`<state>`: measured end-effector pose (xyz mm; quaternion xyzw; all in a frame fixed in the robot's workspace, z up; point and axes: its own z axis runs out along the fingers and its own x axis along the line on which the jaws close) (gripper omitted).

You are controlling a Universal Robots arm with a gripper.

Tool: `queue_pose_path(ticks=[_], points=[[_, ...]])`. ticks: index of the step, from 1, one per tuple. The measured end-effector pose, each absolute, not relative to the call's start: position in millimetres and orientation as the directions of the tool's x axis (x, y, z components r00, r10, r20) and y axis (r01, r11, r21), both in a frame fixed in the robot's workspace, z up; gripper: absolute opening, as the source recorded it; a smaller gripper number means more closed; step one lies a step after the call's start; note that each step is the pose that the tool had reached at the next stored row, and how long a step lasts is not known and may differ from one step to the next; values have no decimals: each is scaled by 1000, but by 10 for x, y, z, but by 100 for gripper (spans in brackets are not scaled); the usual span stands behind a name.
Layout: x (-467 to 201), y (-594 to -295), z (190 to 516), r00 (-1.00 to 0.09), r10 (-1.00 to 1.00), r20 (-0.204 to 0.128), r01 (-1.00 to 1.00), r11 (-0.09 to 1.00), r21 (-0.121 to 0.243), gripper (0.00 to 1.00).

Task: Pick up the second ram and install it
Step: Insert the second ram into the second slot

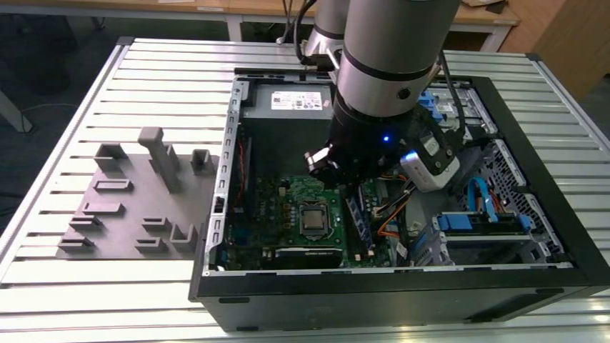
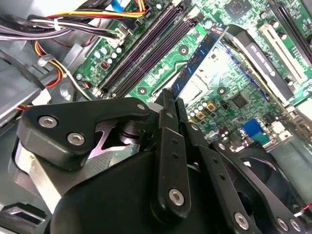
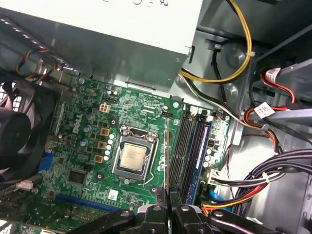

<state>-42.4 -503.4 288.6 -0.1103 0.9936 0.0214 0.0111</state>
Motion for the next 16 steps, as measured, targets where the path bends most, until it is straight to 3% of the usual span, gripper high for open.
queue_pose_path(ticks=[16], points=[[-424, -5034, 2882, -993, -118, -27, -119, 992, 40, 14]])
